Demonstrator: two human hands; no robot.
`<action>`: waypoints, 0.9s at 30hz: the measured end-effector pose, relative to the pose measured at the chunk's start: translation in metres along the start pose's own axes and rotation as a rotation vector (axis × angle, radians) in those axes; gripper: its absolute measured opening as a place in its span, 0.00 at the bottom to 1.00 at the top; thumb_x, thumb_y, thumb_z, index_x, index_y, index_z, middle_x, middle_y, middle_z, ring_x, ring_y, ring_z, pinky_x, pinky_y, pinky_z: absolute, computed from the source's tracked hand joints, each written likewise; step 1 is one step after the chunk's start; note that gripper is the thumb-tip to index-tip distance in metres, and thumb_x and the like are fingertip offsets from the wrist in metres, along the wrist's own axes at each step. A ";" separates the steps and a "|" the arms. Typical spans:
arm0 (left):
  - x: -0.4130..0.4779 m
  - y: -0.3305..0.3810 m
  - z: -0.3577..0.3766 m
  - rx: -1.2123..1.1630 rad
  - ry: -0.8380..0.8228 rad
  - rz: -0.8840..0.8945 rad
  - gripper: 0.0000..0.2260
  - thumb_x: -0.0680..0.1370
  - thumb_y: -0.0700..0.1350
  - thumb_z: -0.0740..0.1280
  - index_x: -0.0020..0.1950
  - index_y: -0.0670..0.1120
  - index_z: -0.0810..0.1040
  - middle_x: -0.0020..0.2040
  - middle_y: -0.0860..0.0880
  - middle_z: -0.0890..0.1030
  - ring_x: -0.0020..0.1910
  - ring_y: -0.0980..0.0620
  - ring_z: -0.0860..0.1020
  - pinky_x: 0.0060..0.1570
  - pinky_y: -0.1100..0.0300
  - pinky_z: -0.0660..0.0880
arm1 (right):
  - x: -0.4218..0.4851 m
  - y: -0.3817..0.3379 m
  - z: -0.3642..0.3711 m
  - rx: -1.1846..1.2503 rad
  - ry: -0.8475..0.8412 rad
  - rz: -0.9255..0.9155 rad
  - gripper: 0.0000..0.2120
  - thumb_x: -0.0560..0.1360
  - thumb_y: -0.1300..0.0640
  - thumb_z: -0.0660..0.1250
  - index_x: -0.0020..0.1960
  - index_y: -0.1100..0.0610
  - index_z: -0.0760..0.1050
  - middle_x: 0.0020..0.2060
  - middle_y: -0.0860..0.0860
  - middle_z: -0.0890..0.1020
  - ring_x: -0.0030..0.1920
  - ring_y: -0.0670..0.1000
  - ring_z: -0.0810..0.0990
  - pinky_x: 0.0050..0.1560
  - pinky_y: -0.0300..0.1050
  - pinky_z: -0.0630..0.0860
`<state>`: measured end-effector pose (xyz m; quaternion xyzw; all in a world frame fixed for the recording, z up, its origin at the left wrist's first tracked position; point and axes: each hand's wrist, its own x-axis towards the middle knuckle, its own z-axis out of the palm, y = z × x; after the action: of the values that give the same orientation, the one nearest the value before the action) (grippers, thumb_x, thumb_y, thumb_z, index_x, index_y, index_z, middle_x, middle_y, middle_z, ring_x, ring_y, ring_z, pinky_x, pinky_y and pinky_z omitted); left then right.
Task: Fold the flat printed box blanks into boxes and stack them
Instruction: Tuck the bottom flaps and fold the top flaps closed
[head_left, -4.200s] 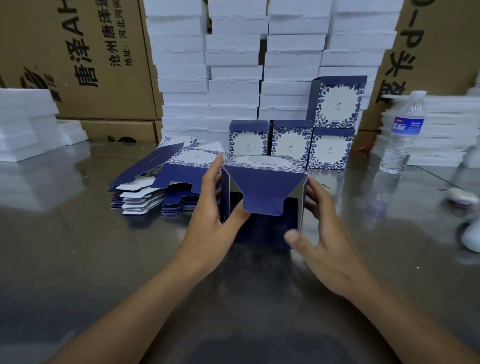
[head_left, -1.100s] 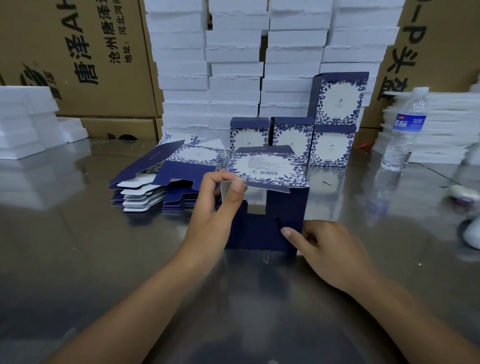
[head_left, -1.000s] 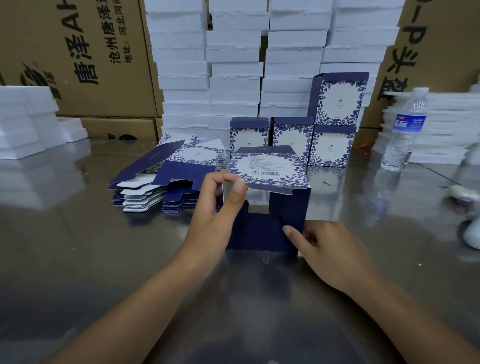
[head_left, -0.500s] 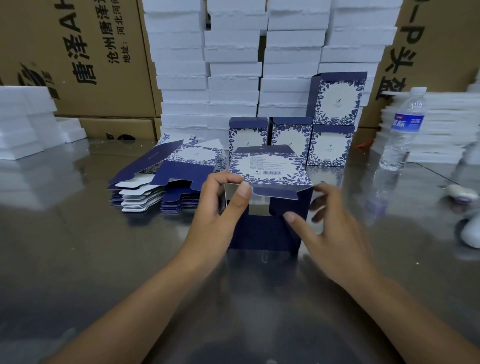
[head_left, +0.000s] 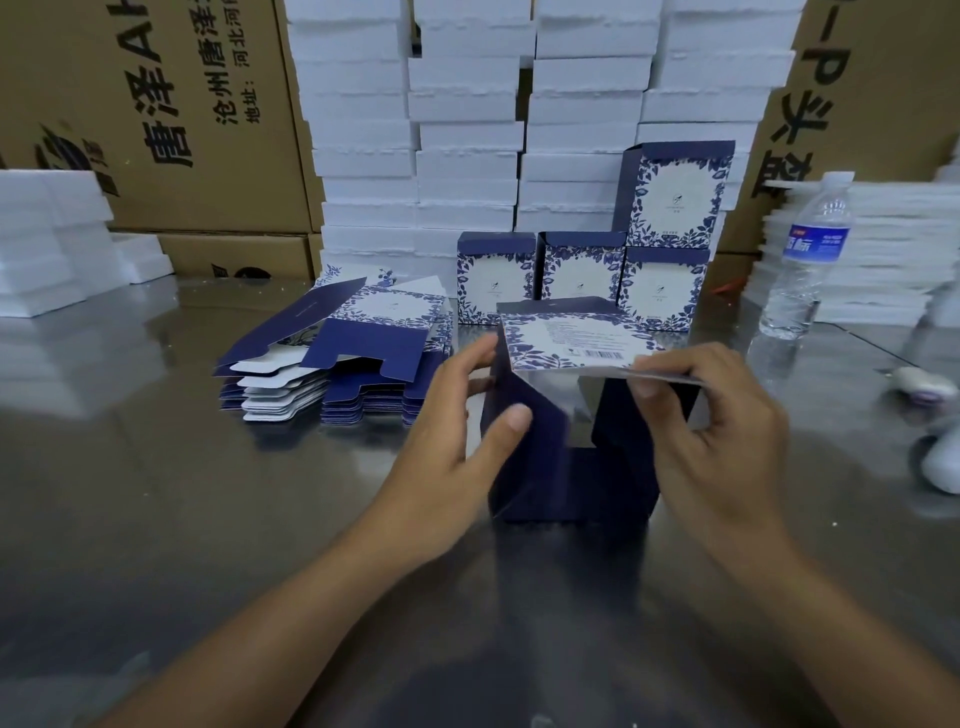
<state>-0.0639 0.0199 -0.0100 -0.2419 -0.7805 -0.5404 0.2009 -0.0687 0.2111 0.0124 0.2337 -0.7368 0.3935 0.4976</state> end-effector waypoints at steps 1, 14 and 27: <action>-0.002 -0.002 -0.001 0.102 0.017 0.008 0.20 0.72 0.69 0.58 0.62 0.67 0.62 0.63 0.68 0.69 0.63 0.69 0.67 0.57 0.76 0.64 | 0.001 -0.002 -0.001 0.025 0.009 0.015 0.21 0.77 0.41 0.60 0.41 0.58 0.78 0.36 0.45 0.75 0.41 0.50 0.74 0.42 0.39 0.69; 0.001 -0.005 -0.004 0.537 0.233 0.135 0.20 0.75 0.62 0.56 0.30 0.51 0.61 0.24 0.50 0.68 0.28 0.50 0.69 0.28 0.50 0.67 | -0.001 -0.010 0.001 0.104 -0.058 -0.032 0.17 0.78 0.40 0.55 0.48 0.49 0.77 0.40 0.47 0.80 0.43 0.53 0.76 0.45 0.41 0.69; 0.000 -0.001 -0.012 0.528 0.254 0.174 0.17 0.75 0.62 0.57 0.32 0.56 0.57 0.25 0.56 0.64 0.32 0.57 0.68 0.31 0.68 0.61 | -0.004 -0.020 0.003 0.225 -0.086 0.011 0.18 0.78 0.40 0.54 0.44 0.50 0.77 0.36 0.52 0.78 0.40 0.51 0.74 0.43 0.38 0.68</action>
<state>-0.0640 0.0089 -0.0062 -0.1777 -0.8388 -0.3258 0.3984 -0.0539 0.1964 0.0151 0.3008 -0.7098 0.4660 0.4342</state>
